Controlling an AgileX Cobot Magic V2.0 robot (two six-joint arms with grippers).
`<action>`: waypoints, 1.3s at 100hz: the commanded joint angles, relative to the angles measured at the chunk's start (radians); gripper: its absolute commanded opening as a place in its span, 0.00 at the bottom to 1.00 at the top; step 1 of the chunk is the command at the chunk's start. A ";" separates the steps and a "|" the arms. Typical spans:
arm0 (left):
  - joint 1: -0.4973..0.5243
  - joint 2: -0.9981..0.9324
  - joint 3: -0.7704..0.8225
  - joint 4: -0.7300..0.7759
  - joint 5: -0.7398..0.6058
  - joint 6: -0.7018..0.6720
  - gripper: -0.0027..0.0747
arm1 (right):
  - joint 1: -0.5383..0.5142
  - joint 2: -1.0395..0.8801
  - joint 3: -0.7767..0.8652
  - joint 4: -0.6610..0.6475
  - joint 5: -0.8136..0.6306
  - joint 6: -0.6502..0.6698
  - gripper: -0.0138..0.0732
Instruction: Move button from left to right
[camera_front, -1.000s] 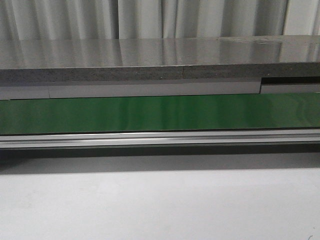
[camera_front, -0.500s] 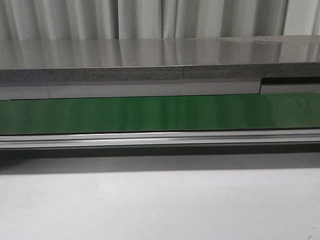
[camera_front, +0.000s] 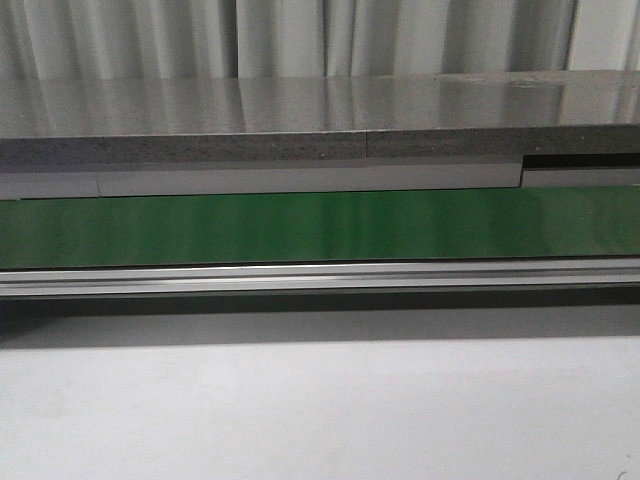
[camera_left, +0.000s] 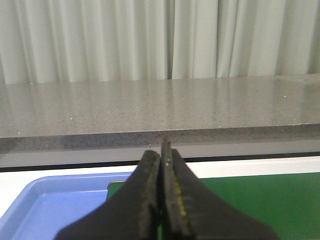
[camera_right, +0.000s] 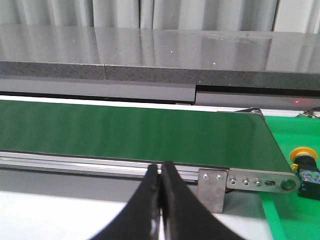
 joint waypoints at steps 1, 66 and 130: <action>-0.008 0.008 -0.027 -0.010 -0.074 0.001 0.01 | -0.001 -0.020 -0.016 0.001 -0.085 0.002 0.08; -0.008 0.008 -0.027 -0.010 -0.074 0.001 0.01 | -0.001 -0.020 -0.016 0.001 -0.085 0.002 0.08; -0.008 0.008 0.015 0.381 -0.132 -0.359 0.01 | -0.001 -0.020 -0.016 0.001 -0.085 0.002 0.08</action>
